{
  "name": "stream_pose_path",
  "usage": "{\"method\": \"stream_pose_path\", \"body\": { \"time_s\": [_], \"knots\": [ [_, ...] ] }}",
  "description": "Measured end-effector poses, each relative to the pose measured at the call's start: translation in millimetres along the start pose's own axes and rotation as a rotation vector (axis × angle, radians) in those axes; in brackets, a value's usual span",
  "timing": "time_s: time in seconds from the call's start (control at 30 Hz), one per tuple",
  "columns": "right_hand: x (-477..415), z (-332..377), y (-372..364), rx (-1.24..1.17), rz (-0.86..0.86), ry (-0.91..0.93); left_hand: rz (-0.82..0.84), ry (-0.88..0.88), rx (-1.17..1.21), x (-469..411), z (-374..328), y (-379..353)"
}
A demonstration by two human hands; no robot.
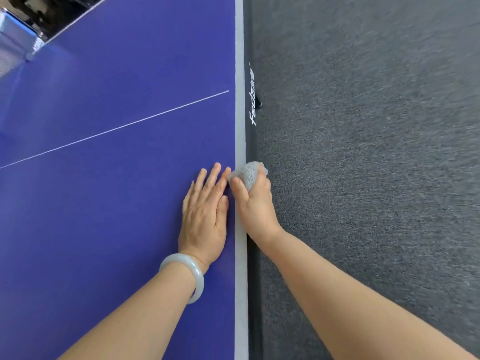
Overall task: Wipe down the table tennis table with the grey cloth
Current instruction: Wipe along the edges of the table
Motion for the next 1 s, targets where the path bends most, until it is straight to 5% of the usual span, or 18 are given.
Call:
{"method": "stream_pose_path", "body": {
  "time_s": [0.27, 0.57, 1.0],
  "knots": [
    [123, -46, -32, -0.012, 0.109, 0.011, 0.026, 0.034, -0.07, -1, -1, 0],
    [-67, 31, 18, -0.02, -0.006, -0.078, 0.044, 0.06, -0.123, 0, 0, -2],
    [-74, 22, 22, 0.011, 0.013, -0.122, 0.111, 0.021, -0.134, -8, -5, 13]
  ]
}}
Point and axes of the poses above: each hand's wrist, its own x-axis away from the middle knuckle, its own y-axis out of the back of the hand, z = x × y, the point moved 2 cm from there along -x, towards the middle knuckle, and after that the axes turned 14 degrees about z, right-handed, at the moved point
